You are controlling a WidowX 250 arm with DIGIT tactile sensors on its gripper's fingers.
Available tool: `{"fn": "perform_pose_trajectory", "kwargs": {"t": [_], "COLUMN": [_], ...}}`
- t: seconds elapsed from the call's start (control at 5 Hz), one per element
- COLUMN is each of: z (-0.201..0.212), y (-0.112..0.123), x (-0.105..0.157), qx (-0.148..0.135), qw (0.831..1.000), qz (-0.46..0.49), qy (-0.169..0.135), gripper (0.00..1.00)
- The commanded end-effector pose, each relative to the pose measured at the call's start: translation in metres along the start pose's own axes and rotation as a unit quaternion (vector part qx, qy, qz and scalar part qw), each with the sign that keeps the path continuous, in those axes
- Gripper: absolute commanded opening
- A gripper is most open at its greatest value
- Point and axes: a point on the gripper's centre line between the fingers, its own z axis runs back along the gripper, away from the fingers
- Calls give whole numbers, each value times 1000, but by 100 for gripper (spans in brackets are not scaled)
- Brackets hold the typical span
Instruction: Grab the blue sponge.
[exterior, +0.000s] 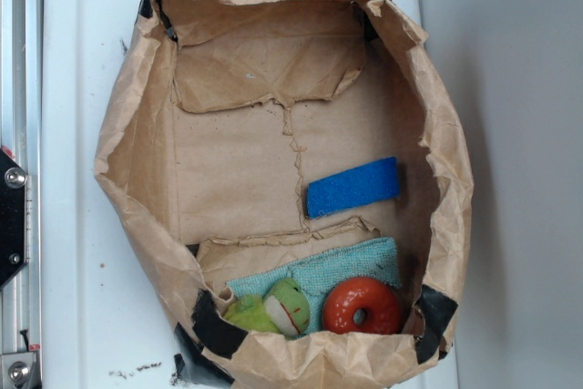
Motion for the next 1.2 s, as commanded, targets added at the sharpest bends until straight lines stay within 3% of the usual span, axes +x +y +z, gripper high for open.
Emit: {"fn": "perform_pose_trajectory", "kwargs": {"t": [0.0,0.2,0.8,1.0], "z": [0,-21,-69,-85], "y": [0,-1,26,34], "x": [0,48,131,146], "qx": [0,26,32,31], "qw": [1000,995,984,984], "qz": [0,53,93,98], "qy": [0,-81,-148,-144], "gripper": [100,100,100,100]}}
